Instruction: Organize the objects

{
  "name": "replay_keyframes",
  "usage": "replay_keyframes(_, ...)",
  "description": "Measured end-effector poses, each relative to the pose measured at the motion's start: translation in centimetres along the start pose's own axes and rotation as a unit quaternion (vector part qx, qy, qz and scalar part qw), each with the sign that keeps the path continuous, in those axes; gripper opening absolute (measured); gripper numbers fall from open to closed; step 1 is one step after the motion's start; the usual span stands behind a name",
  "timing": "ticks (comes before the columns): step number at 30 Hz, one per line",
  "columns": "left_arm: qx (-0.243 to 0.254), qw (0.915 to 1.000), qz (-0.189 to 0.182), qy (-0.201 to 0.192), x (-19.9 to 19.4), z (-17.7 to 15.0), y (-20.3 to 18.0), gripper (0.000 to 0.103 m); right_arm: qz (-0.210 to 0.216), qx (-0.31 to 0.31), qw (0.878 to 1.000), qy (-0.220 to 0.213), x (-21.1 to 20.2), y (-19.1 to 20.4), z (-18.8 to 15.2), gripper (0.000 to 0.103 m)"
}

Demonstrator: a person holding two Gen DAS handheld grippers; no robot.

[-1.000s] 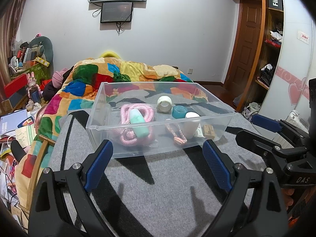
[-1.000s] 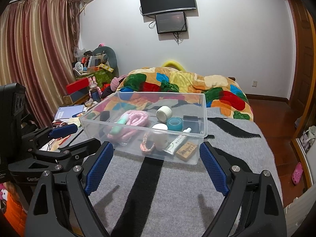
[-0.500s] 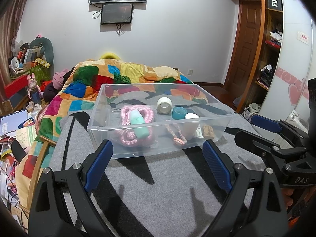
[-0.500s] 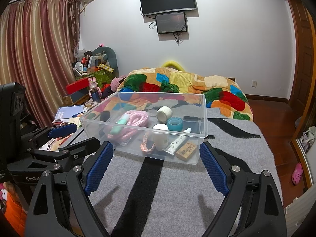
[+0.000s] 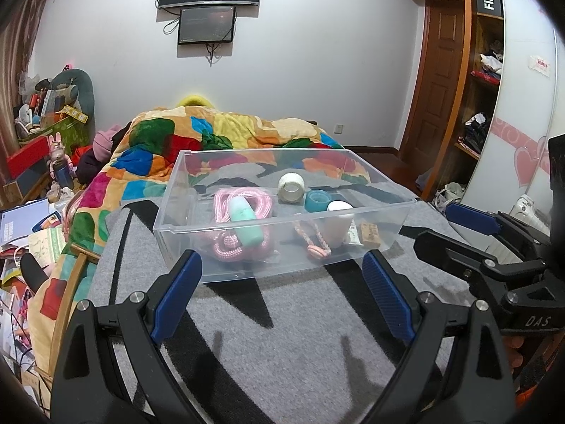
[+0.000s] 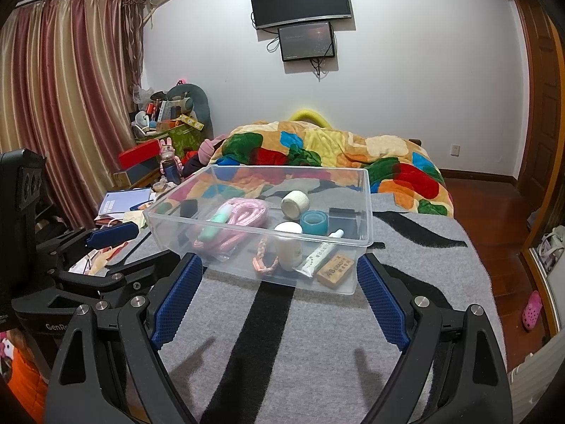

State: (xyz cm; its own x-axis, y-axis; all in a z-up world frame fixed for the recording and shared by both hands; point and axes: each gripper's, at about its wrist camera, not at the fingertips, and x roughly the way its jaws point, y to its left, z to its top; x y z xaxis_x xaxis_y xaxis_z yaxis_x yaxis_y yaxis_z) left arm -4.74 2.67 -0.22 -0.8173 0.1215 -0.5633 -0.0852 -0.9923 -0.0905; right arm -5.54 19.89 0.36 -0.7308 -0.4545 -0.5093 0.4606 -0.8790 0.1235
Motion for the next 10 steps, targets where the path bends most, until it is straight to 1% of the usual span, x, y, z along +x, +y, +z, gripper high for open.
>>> replay_keyframes(10,-0.004,1.0000,0.000,0.001,0.02,-0.01,0.19,0.093,0.000,0.000,1.000,0.001,0.03,0.05,0.03,0.088)
